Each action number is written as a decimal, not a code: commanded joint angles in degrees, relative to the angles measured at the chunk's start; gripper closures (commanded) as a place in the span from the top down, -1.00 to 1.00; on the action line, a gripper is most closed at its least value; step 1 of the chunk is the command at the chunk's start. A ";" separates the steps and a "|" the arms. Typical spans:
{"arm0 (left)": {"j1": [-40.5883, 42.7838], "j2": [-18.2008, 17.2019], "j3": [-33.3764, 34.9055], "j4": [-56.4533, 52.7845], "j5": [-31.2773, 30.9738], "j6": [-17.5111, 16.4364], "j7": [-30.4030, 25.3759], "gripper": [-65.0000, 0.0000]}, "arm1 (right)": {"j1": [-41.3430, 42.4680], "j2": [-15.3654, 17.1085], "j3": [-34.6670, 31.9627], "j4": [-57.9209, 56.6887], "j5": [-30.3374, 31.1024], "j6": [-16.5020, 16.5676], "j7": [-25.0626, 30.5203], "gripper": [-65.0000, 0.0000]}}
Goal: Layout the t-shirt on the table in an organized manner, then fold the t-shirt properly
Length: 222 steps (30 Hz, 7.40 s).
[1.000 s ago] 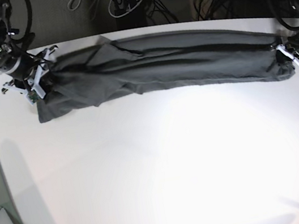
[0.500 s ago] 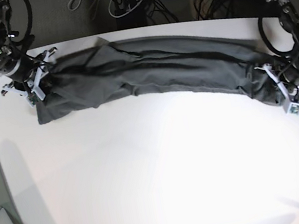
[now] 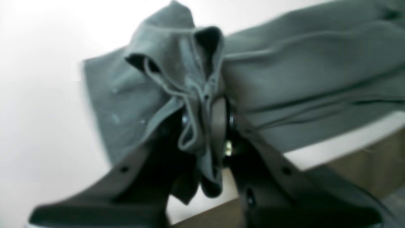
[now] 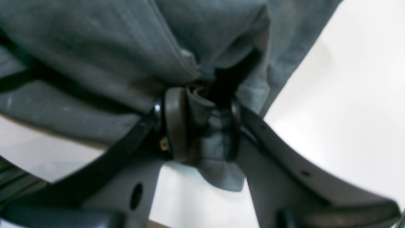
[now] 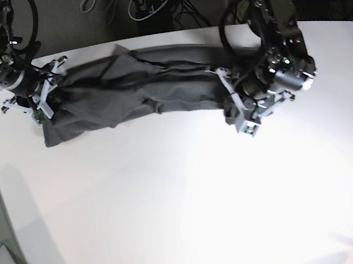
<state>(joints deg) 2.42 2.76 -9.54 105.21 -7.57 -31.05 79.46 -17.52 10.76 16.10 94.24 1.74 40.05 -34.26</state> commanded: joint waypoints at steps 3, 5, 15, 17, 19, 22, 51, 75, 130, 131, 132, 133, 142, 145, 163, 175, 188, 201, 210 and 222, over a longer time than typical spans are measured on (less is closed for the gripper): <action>1.15 3.78 -0.53 1.91 -0.65 0.59 -0.74 -0.99 | -0.11 0.62 0.21 0.31 -1.43 -0.05 -1.48 -0.39; 1.94 5.89 -0.53 2.26 -0.65 0.67 -1.18 -0.99 | -0.11 0.62 0.21 0.31 -1.43 -0.05 -1.48 -0.39; 2.64 6.24 -0.26 2.53 -0.65 0.85 -1.26 -0.99 | -0.20 0.62 0.21 0.31 -1.43 -0.05 -1.48 -0.39; 2.55 6.24 -0.17 2.18 -0.65 0.85 -1.53 -0.99 | -0.28 0.62 0.21 0.31 -1.43 -0.05 -1.48 -0.39; 2.46 6.24 -0.17 1.91 -0.73 0.85 -3.72 -0.99 | -0.37 0.62 0.21 0.31 -1.43 -0.05 -1.48 -0.39; 2.38 6.24 0.97 1.82 -0.73 0.85 -5.39 -0.99 | -0.37 0.53 0.21 0.31 -1.43 -0.05 -1.48 -0.39; 3.17 6.24 6.60 -0.81 -4.69 5.60 -5.57 -0.74 | -0.11 0.62 0.12 0.23 -1.43 -0.05 -1.56 -0.39; 2.02 -0.17 2.55 -0.64 -37.39 5.51 -5.75 0.63 | -0.11 0.62 0.12 0.23 -1.43 -0.05 -1.56 -0.39; 0.79 -3.95 -7.82 -1.08 -26.32 5.51 -12.34 -0.06 | 1.21 0.36 0.12 0.23 -1.43 -0.05 -1.48 -0.38; 0.79 -4.83 -9.76 -1.52 -26.32 5.51 -11.90 -0.06 | 1.21 0.36 0.12 0.23 -1.43 -0.05 -1.48 -0.38; 0.79 -5.62 -11.51 -2.66 -26.32 5.42 -11.81 -0.05 | 1.21 0.36 0.12 0.23 -1.43 -0.05 -1.56 -0.38; 0.71 -6.50 -13.10 -4.15 -26.32 5.42 -11.81 -0.04 | 1.21 0.36 0.12 0.23 -1.43 -0.05 -1.56 -0.38; 0.71 -7.91 -15.12 -11.54 -26.49 5.42 -11.90 0.07 | 1.12 0.36 0.12 0.23 -1.43 -0.05 -1.56 -0.38; 0.79 -7.20 -15.29 -12.07 -27.72 5.42 -12.08 0.23 | 0.95 0.53 0.12 0.23 -1.43 -0.05 -1.56 -0.38; -2.37 -7.20 -9.84 -19.19 -27.46 5.42 -12.16 0.27 | 1.12 0.27 0.12 0.23 -1.43 -0.05 -1.65 -0.38; -4.04 -7.03 -9.40 -27.01 -27.37 5.42 -12.16 -0.62 | 1.12 0.53 0.12 0.23 -1.43 -0.05 -1.65 -0.38; -1.49 -9.75 -10.02 -27.27 -27.46 5.51 -12.16 -0.99 | 2.79 0.44 0.47 -1.01 -4.51 -0.05 -1.56 -0.38; -1.14 -10.11 -10.02 -27.27 -27.81 5.51 -12.25 -0.99 | 0.60 0.09 0.39 12.97 -4.95 -0.05 -3.85 -0.37; -1.05 -10.11 -10.02 -27.27 -27.81 5.51 -12.25 -0.99 | 4.64 0.27 0.74 13.15 -4.95 -0.05 -12.11 0.45; -0.96 -10.19 -10.02 -27.27 -27.81 5.51 -12.25 -0.99 | 8.60 -1.05 0.74 3.30 -4.95 -0.05 -13.34 0.48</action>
<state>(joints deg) 1.39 -6.96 -19.46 77.65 -38.22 -25.96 65.76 -10.00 9.10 16.60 96.77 -3.07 40.21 -48.25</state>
